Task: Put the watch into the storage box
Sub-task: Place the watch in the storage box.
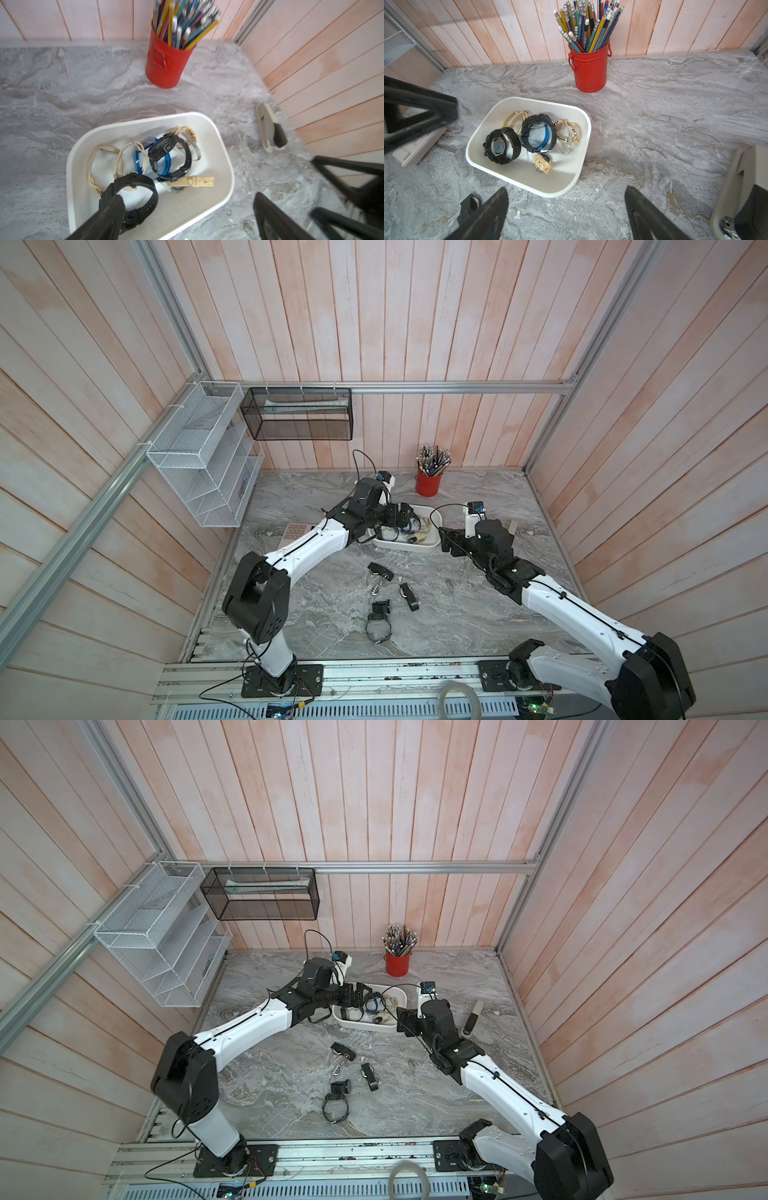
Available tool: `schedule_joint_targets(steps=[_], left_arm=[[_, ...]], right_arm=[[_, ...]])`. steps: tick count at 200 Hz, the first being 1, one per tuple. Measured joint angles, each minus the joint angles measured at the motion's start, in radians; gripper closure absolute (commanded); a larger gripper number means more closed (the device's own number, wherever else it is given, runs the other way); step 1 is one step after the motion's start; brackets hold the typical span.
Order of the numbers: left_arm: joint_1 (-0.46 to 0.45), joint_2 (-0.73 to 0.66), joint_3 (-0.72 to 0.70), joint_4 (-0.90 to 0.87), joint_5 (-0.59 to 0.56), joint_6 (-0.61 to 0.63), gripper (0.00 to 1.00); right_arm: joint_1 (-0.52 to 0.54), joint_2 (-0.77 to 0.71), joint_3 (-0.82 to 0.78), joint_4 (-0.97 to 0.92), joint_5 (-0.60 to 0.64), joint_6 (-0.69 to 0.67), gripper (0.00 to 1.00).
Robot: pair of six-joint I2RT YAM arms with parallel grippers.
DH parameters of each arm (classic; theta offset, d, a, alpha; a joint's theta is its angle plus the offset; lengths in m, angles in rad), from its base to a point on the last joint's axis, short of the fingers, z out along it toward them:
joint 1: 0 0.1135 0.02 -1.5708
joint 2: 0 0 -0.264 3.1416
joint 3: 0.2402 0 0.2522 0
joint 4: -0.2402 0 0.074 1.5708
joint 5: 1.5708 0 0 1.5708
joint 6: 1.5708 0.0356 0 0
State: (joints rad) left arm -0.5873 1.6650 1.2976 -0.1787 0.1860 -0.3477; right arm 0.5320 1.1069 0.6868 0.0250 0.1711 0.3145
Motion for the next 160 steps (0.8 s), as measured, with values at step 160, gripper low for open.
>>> schedule_joint_targets(steps=[160], left_arm=[[0.0, -0.73, -0.792, 0.251, -0.125, -0.222, 0.02]], right_arm=[[0.005, 0.11, 0.005, 0.0, -0.103, 0.045, 0.11]])
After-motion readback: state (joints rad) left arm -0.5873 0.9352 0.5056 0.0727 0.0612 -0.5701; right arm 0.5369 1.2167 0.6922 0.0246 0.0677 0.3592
